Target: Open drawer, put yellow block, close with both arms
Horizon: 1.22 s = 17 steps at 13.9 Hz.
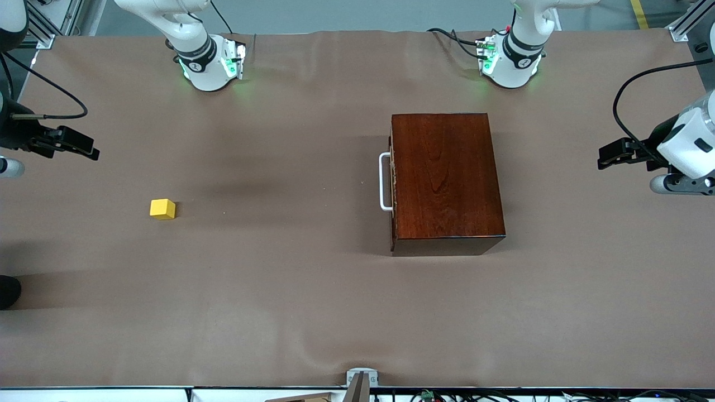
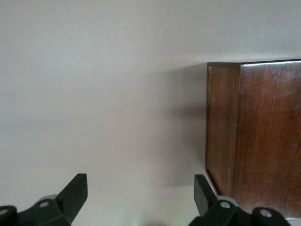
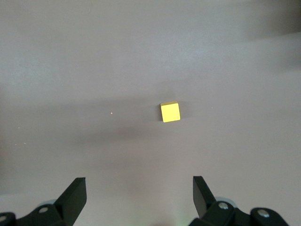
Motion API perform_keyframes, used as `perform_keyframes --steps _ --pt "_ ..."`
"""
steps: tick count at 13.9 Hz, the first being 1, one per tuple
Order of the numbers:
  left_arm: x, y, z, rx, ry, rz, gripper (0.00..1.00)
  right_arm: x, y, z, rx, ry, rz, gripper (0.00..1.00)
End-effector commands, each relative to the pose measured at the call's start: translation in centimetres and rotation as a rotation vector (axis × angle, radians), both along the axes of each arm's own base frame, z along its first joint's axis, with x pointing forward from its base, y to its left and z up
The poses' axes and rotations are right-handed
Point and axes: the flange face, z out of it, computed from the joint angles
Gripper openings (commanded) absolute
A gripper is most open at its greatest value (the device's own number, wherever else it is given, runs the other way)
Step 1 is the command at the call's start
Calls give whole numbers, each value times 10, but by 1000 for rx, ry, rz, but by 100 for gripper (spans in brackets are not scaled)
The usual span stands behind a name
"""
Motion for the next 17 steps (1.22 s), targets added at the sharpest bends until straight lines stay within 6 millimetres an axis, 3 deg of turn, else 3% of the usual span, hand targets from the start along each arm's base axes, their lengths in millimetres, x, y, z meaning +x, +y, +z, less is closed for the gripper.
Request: perform_keyframes --steps 1,9,14,17 --pt "6 -1 -2 7 5 1 100 -5 4 9 -18 -4 11 100" --pt "24 -12 -6 -3 -5 127 100 -5 4 8 -19 -2 7 100" --pt "29 -64 -25 -3 16 234 100 -5 4 8 -19 -2 7 100" --pt "29 -82 -29 -51 35 278 100 -5 4 9 -19 -4 7 100"
